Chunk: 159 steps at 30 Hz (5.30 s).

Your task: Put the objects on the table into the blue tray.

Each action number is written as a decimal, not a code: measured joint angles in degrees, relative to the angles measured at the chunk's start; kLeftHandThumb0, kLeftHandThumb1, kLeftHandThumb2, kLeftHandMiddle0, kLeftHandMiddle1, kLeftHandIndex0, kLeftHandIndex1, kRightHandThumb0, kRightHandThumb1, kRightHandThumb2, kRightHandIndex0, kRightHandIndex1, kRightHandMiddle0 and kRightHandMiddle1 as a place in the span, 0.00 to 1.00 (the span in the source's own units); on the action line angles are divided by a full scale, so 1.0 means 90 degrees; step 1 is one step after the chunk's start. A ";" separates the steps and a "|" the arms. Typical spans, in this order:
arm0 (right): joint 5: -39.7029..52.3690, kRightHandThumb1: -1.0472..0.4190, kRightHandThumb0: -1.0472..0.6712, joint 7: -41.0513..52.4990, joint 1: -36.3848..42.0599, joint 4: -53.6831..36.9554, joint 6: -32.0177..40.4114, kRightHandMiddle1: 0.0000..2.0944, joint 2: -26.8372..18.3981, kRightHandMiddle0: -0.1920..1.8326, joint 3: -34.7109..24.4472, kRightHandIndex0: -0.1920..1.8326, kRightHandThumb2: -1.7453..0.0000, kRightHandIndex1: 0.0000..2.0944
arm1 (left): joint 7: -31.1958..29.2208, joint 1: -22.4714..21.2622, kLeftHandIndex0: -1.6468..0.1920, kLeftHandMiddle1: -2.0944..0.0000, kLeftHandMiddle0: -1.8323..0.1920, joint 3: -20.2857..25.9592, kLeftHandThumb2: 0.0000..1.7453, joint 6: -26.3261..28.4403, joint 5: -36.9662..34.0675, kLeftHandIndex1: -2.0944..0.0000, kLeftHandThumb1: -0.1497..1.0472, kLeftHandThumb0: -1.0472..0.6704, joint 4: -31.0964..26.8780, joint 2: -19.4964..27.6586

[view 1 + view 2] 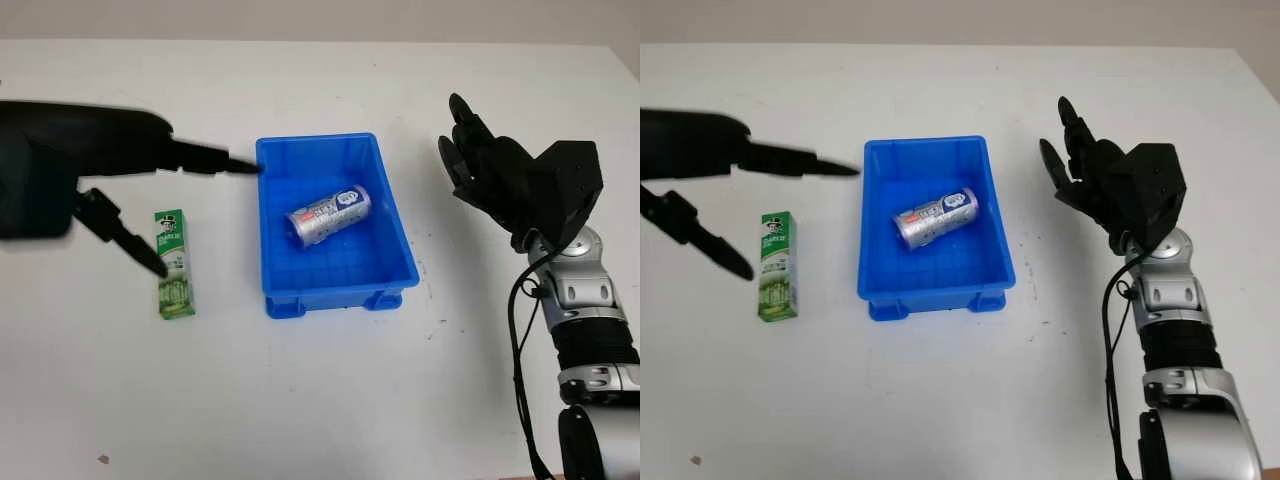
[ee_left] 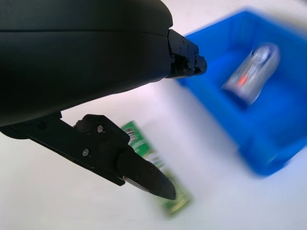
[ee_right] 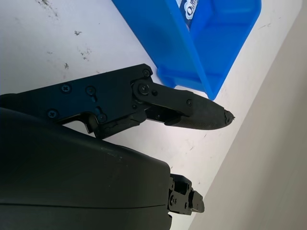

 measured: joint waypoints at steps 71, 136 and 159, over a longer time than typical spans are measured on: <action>0.0228 0.00 0.25 0.0260 -0.0220 0.0467 0.0011 0.01 0.0141 0.00 -0.0198 0.00 0.67 0.00 | 1.0032 -0.1329 0.68 0.00 0.51 -0.1784 0.13 -0.3551 0.7473 0.00 1.00 0.33 0.4341 -0.0129; 0.0111 0.00 0.25 0.0148 -0.0039 0.0080 0.0124 0.00 0.0162 0.00 -0.0186 0.00 0.67 0.00 | 0.3533 -0.1127 1.00 1.00 1.00 0.1105 0.38 0.4165 -0.3140 1.00 1.00 0.17 0.0888 -0.3863; 0.0523 0.00 0.20 -0.0233 -0.0569 0.0083 0.0191 0.00 0.0311 0.00 -0.0369 0.00 0.64 0.00 | 0.5794 0.0522 1.00 1.00 1.00 0.2130 0.46 0.2465 -0.3068 1.00 1.00 0.15 0.3294 -0.5265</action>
